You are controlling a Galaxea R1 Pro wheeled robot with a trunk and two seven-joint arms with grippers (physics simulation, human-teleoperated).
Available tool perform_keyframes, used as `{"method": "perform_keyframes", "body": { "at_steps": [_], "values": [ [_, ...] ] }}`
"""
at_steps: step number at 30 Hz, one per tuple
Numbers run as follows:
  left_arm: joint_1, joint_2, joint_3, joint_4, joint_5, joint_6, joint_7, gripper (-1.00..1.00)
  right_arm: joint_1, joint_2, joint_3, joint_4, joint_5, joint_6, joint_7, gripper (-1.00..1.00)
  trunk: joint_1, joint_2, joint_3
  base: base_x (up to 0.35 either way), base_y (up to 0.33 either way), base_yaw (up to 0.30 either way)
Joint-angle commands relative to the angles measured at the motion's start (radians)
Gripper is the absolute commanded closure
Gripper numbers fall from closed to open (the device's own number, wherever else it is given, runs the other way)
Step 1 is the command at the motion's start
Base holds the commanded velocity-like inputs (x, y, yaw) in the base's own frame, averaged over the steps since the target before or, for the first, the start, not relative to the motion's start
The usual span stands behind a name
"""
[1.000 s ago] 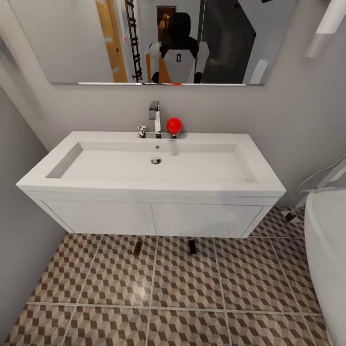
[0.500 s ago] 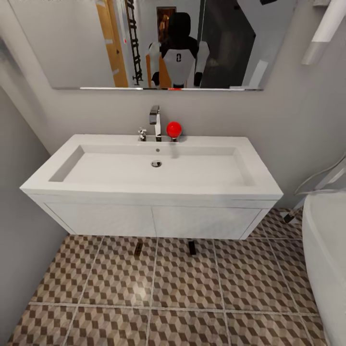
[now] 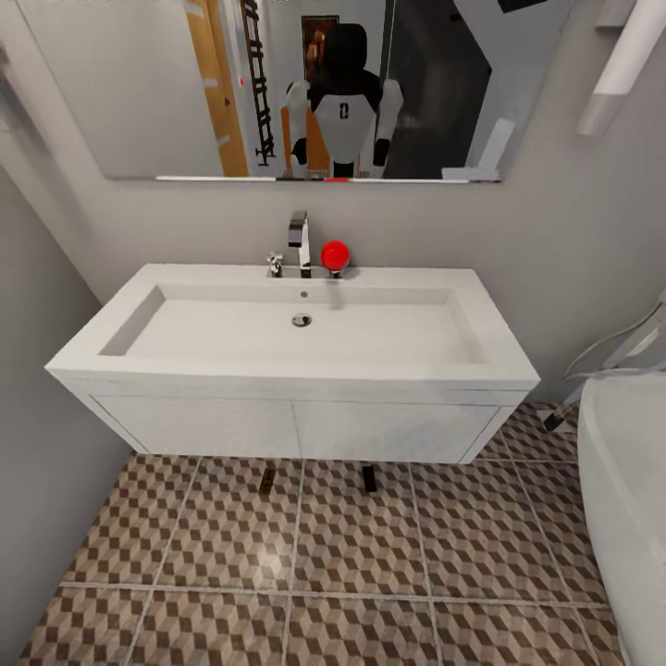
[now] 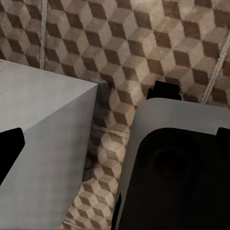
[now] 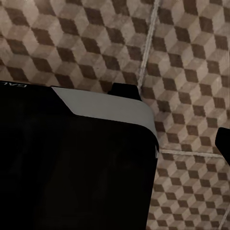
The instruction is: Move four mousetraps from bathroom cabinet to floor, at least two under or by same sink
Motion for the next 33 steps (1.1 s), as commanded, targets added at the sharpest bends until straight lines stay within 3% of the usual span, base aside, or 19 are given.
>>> {"method": "perform_keyframes", "body": {
  "at_steps": [1,22,33],
  "values": [
    [0.001,0.001,-0.009,-0.003,0.007,-0.001,0.006,-1.00,-0.001,0.000,0.001,0.002,0.007,-0.002,-0.006,-1.00,0.000,0.000,-0.001,0.000,0.000,0.000],
    [0.002,0.003,-0.007,-0.003,0.007,-0.002,0.006,-1.00,-0.001,0.004,0.001,0.002,0.005,0.000,-0.007,-1.00,0.000,0.000,-0.001,0.000,0.000,0.000],
    [0.002,0.002,-0.007,-0.003,0.007,-0.004,0.004,-1.00,0.000,0.002,0.001,0.002,0.002,-0.002,-0.006,-1.00,0.000,0.000,-0.001,0.000,0.000,-0.271]
  ]
}}
